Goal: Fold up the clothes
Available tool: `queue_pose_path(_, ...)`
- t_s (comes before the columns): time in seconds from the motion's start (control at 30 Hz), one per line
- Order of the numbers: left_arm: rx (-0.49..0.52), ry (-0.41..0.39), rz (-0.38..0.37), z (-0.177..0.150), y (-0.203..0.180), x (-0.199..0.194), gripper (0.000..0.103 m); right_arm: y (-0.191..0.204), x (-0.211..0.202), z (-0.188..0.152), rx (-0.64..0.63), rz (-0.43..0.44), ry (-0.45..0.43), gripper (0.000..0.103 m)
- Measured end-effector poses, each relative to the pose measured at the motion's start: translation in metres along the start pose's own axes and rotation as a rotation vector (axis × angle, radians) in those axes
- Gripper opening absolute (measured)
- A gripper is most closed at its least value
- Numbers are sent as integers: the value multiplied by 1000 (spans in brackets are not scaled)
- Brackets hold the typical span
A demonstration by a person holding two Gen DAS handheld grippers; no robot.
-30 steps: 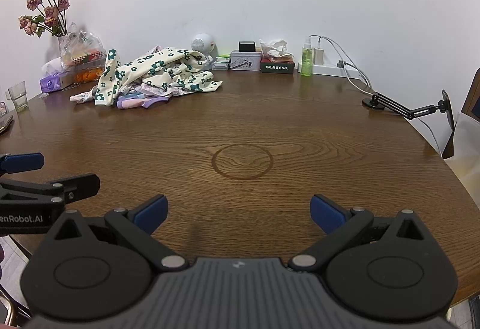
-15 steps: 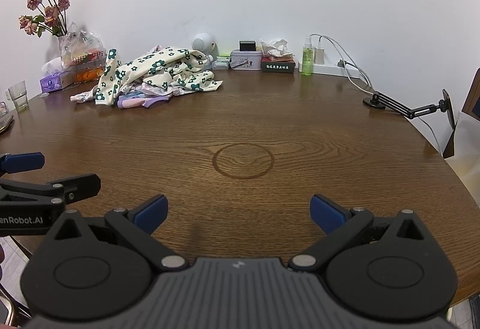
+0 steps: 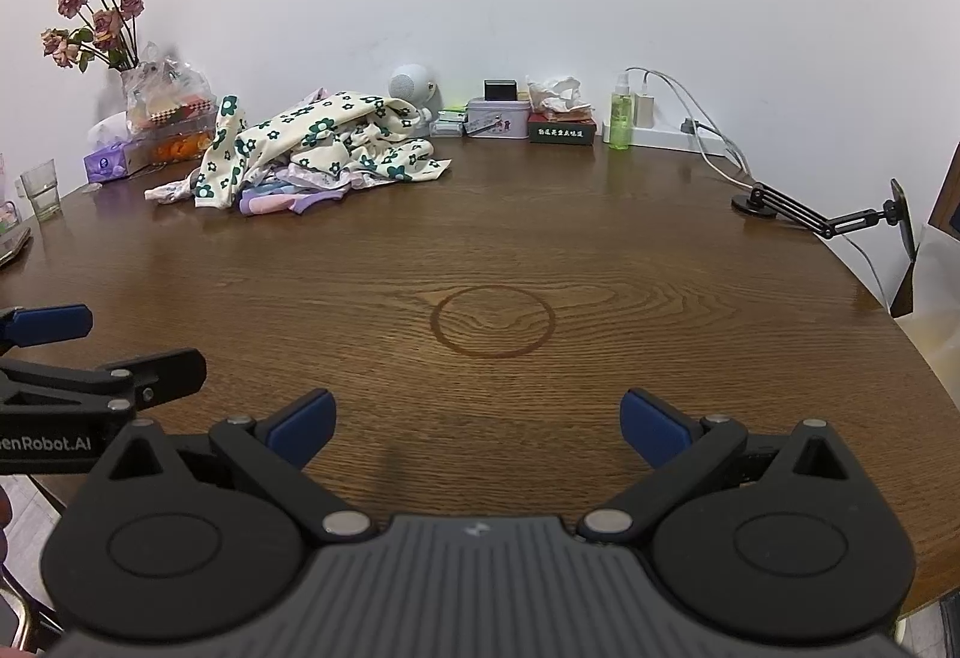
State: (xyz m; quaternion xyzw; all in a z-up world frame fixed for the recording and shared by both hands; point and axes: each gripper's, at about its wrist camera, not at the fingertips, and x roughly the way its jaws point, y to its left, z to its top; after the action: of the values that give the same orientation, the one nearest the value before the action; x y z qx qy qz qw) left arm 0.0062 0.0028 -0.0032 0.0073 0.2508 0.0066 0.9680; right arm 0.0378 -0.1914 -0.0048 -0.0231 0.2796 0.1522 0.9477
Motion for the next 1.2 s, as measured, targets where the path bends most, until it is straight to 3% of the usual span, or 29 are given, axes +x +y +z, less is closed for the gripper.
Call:
queue_pose_path(0.53, -41, 3, 52, 22, 22, 24, 103, 10, 33, 37, -59, 56, 12, 103)
queue_pose_path(1.2, -166, 24, 181, 109, 100, 97, 103, 59, 117, 173, -165, 148, -23, 103)
